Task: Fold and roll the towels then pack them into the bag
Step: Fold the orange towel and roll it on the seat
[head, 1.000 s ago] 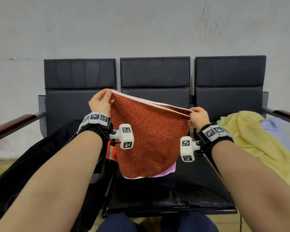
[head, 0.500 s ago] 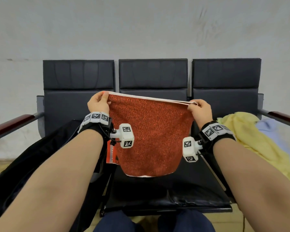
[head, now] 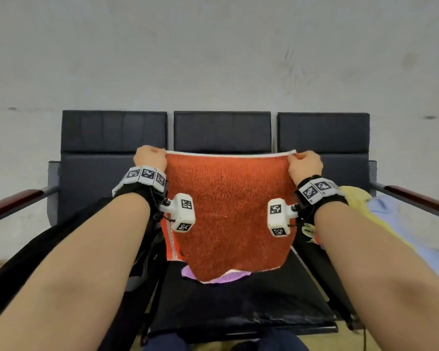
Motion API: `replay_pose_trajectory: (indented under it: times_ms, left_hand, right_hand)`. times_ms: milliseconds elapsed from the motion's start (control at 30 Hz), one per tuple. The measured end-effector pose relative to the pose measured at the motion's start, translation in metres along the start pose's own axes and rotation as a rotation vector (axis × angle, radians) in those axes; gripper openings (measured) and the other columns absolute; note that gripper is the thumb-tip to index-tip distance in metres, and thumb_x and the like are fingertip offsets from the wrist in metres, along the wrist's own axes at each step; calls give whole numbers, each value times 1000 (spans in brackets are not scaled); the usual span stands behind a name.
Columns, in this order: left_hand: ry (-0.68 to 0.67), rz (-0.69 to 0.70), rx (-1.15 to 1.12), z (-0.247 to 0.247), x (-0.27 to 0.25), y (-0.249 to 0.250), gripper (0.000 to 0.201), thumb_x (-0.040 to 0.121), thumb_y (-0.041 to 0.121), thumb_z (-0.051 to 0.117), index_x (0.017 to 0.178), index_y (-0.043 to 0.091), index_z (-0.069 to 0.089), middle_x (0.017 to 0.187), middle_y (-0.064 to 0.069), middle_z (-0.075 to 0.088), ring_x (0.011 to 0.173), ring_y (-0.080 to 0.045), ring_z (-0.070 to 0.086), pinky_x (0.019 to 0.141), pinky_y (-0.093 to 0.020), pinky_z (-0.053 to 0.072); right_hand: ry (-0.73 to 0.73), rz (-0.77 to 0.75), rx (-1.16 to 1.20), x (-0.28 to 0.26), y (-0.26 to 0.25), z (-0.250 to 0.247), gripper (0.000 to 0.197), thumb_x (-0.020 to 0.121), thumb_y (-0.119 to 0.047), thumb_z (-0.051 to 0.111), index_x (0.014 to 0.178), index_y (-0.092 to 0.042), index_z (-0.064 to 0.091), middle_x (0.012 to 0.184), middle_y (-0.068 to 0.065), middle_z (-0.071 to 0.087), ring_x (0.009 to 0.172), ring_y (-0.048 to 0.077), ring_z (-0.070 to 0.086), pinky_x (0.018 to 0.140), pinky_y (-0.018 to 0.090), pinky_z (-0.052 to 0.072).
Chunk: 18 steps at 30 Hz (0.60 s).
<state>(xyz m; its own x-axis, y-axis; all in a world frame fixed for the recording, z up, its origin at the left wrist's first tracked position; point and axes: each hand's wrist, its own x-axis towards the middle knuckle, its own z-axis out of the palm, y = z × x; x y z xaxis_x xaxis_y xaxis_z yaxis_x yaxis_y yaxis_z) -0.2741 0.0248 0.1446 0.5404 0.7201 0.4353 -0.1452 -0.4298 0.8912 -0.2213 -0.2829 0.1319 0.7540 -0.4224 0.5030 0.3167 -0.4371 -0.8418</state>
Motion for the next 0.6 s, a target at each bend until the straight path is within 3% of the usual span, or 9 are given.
replay_pose_trajectory:
  times_ms: [67, 133, 300, 433, 500, 567, 600]
  left_hand:
    - [-83, -77, 104, 0, -3, -8, 24, 90, 13, 58, 104, -3, 70, 107, -22, 68, 107, -33, 61, 87, -29, 44]
    - [-109, -44, 123, 3, -6, -11, 24, 91, 13, 58, 103, -4, 70, 100, -26, 67, 107, -36, 61, 89, -32, 44]
    - [-104, 0, 190, 11, -8, -5, 25, 94, 16, 53, 107, 0, 67, 114, -21, 65, 109, -37, 58, 86, -34, 44]
    - [-122, 62, 279, 13, -8, 1, 26, 92, 19, 55, 107, 2, 68, 112, -20, 66, 108, -37, 59, 86, -36, 46]
    - [-161, 79, 237, 15, -10, 7, 23, 87, 17, 59, 100, 2, 71, 103, -19, 69, 101, -35, 62, 85, -35, 48]
    - [-221, 86, 132, 20, -16, 14, 16, 83, 15, 63, 89, 3, 72, 90, -15, 69, 89, -29, 63, 81, -31, 49]
    - [-259, 95, 80, 24, -22, 19, 11, 81, 15, 65, 84, 6, 72, 83, -11, 67, 85, -26, 63, 78, -28, 49]
  right_hand:
    - [-22, 48, -74, 0, 11, 0, 27, 93, -26, 56, 104, -4, 68, 110, 18, 67, 108, 34, 60, 85, 31, 43]
    - [-1, 55, -53, -2, 15, 0, 26, 95, -25, 55, 109, -5, 64, 116, 18, 64, 111, 35, 58, 89, 33, 43]
    - [35, 120, -68, -4, 14, 5, 31, 97, -25, 48, 110, -3, 64, 117, 19, 64, 110, 36, 58, 87, 33, 44]
    - [21, 188, -48, -5, 3, 8, 34, 97, -21, 45, 116, 5, 58, 121, 25, 60, 115, 39, 56, 91, 36, 43]
    - [-48, 177, -4, -5, -5, 13, 33, 94, -21, 51, 109, 6, 63, 111, 24, 64, 111, 36, 59, 90, 35, 44]
    - [-145, 162, 98, -9, -13, 24, 24, 88, -24, 59, 82, -2, 68, 81, 15, 64, 92, 30, 62, 80, 36, 46]
    - [-207, 176, 176, -14, -19, 29, 21, 85, -23, 63, 68, -9, 63, 69, 9, 59, 81, 27, 60, 74, 38, 47]
